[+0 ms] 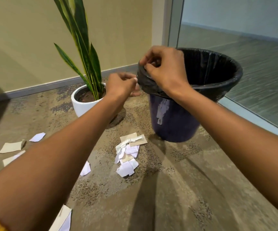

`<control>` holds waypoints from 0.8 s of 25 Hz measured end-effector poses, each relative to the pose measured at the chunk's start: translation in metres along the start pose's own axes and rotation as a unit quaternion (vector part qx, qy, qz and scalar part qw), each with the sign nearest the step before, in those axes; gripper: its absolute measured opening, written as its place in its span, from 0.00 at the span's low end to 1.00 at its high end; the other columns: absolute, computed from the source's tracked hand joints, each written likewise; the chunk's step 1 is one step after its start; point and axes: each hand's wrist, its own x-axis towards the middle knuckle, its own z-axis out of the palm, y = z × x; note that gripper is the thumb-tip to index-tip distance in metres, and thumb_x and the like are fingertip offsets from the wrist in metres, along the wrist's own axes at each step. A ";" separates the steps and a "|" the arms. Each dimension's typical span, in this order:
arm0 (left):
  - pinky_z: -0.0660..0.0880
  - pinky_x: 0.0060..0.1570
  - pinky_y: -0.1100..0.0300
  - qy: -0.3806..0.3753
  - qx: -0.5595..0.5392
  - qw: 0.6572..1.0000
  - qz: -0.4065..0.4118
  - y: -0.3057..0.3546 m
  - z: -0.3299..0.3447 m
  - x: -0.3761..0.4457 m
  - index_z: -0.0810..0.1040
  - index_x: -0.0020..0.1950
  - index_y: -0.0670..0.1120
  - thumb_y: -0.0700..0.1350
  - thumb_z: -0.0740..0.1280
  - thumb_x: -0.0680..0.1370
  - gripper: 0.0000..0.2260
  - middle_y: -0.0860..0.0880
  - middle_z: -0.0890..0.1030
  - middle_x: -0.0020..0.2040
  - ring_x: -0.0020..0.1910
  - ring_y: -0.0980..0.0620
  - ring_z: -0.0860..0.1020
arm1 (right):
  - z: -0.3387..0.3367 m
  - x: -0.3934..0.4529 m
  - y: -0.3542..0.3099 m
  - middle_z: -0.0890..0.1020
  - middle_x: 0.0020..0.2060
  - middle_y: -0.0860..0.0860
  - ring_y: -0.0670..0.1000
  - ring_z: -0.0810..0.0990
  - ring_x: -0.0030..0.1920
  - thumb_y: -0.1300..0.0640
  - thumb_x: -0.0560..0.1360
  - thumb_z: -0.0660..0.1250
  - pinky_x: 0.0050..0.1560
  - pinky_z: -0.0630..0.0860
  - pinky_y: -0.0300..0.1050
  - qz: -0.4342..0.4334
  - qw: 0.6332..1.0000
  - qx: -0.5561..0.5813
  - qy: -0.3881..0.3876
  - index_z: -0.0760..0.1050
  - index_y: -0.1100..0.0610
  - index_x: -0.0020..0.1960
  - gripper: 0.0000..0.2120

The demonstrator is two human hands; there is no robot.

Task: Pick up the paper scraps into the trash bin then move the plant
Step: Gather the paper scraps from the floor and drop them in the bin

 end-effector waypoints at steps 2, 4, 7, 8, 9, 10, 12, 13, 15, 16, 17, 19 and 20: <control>0.81 0.32 0.64 0.000 0.042 0.999 -0.031 -0.025 -0.015 -0.001 0.77 0.50 0.39 0.37 0.64 0.77 0.04 0.46 0.78 0.40 0.35 0.53 0.78 | 0.025 -0.012 -0.005 0.83 0.40 0.46 0.40 0.78 0.39 0.66 0.72 0.69 0.43 0.76 0.27 -0.009 0.998 0.044 -0.046 0.82 0.55 0.45 0.07; 0.80 0.37 0.57 0.002 0.069 0.995 -0.071 -0.051 -0.029 -0.003 0.76 0.43 0.41 0.36 0.65 0.77 0.03 0.45 0.78 0.37 0.34 0.51 0.77 | 0.053 -0.028 0.000 0.83 0.40 0.48 0.40 0.78 0.37 0.67 0.71 0.70 0.40 0.75 0.27 0.010 0.992 0.063 -0.106 0.82 0.57 0.45 0.07; 0.80 0.40 0.54 -0.009 0.121 0.987 -0.104 -0.089 -0.043 -0.004 0.77 0.38 0.43 0.35 0.68 0.75 0.06 0.43 0.79 0.37 0.37 0.48 0.78 | 0.089 -0.053 0.025 0.84 0.38 0.52 0.42 0.76 0.35 0.68 0.71 0.70 0.37 0.71 0.26 0.070 0.976 0.060 -0.195 0.83 0.59 0.45 0.06; 0.80 0.41 0.53 -0.018 0.141 0.984 -0.107 -0.101 -0.046 -0.003 0.78 0.40 0.42 0.35 0.69 0.74 0.04 0.42 0.79 0.39 0.40 0.47 0.78 | 0.098 -0.062 0.035 0.84 0.39 0.53 0.43 0.77 0.36 0.68 0.71 0.69 0.38 0.72 0.28 0.087 0.970 0.047 -0.220 0.83 0.60 0.45 0.07; 0.80 0.43 0.52 -0.030 0.163 0.980 -0.107 -0.112 -0.047 -0.002 0.79 0.42 0.40 0.35 0.70 0.73 0.02 0.41 0.79 0.41 0.42 0.46 0.78 | 0.107 -0.069 0.046 0.84 0.39 0.53 0.45 0.78 0.38 0.68 0.71 0.68 0.41 0.75 0.32 0.098 0.965 0.027 -0.242 0.83 0.59 0.46 0.08; 0.80 0.45 0.50 -0.045 0.198 0.973 -0.108 -0.121 -0.048 0.000 0.80 0.45 0.39 0.36 0.71 0.72 0.04 0.41 0.79 0.43 0.42 0.46 0.77 | 0.114 -0.076 0.057 0.84 0.40 0.53 0.47 0.79 0.40 0.68 0.72 0.67 0.46 0.77 0.37 0.109 0.959 0.005 -0.263 0.83 0.59 0.46 0.09; 0.79 0.51 0.50 -0.091 0.290 0.946 -0.108 -0.141 -0.048 0.003 0.80 0.54 0.40 0.39 0.73 0.71 0.12 0.42 0.78 0.45 0.45 0.43 0.78 | 0.126 -0.087 0.076 0.84 0.43 0.55 0.50 0.79 0.44 0.66 0.71 0.68 0.56 0.77 0.47 0.132 0.939 -0.028 -0.315 0.82 0.59 0.48 0.08; 0.76 0.51 0.53 -0.124 0.346 0.925 -0.101 -0.149 -0.046 0.003 0.78 0.58 0.42 0.41 0.74 0.70 0.17 0.41 0.79 0.49 0.50 0.42 0.78 | 0.130 -0.091 0.084 0.84 0.46 0.56 0.51 0.79 0.46 0.64 0.70 0.71 0.58 0.76 0.48 0.139 0.927 -0.042 -0.345 0.81 0.59 0.50 0.09; 0.71 0.53 0.57 -0.193 0.443 0.872 -0.080 -0.163 -0.041 -0.001 0.72 0.66 0.44 0.46 0.76 0.68 0.28 0.41 0.77 0.60 0.59 0.43 0.76 | 0.138 -0.099 0.098 0.81 0.55 0.56 0.53 0.77 0.55 0.57 0.68 0.76 0.59 0.73 0.47 0.121 0.897 -0.095 -0.413 0.78 0.56 0.58 0.19; 0.70 0.56 0.57 -0.219 0.475 0.850 -0.071 -0.171 -0.039 -0.004 0.68 0.70 0.44 0.47 0.76 0.68 0.33 0.42 0.75 0.64 0.63 0.44 0.73 | 0.143 -0.103 0.103 0.77 0.60 0.55 0.55 0.74 0.62 0.51 0.67 0.77 0.62 0.70 0.48 0.103 0.879 -0.136 -0.446 0.75 0.53 0.62 0.26; 0.69 0.58 0.57 -0.239 0.496 0.832 -0.063 -0.178 -0.038 -0.007 0.65 0.72 0.44 0.48 0.76 0.68 0.36 0.42 0.73 0.67 0.65 0.44 0.71 | 0.147 -0.106 0.107 0.74 0.64 0.55 0.57 0.69 0.66 0.47 0.66 0.77 0.66 0.67 0.52 0.087 0.859 -0.177 -0.473 0.71 0.50 0.67 0.32; 0.67 0.62 0.56 -0.270 0.513 0.813 -0.050 -0.190 -0.038 -0.014 0.60 0.74 0.44 0.48 0.75 0.68 0.39 0.42 0.69 0.69 0.67 0.44 0.68 | 0.154 -0.113 0.113 0.67 0.69 0.54 0.59 0.62 0.71 0.41 0.64 0.76 0.70 0.61 0.59 0.075 0.824 -0.222 -0.516 0.63 0.46 0.73 0.42; 0.66 0.64 0.55 -0.281 0.520 0.805 -0.048 -0.195 -0.038 -0.017 0.58 0.75 0.44 0.49 0.75 0.68 0.41 0.42 0.68 0.70 0.67 0.43 0.67 | 0.156 -0.114 0.116 0.65 0.71 0.54 0.60 0.60 0.73 0.40 0.63 0.76 0.69 0.60 0.60 0.075 0.809 -0.231 -0.535 0.60 0.45 0.74 0.45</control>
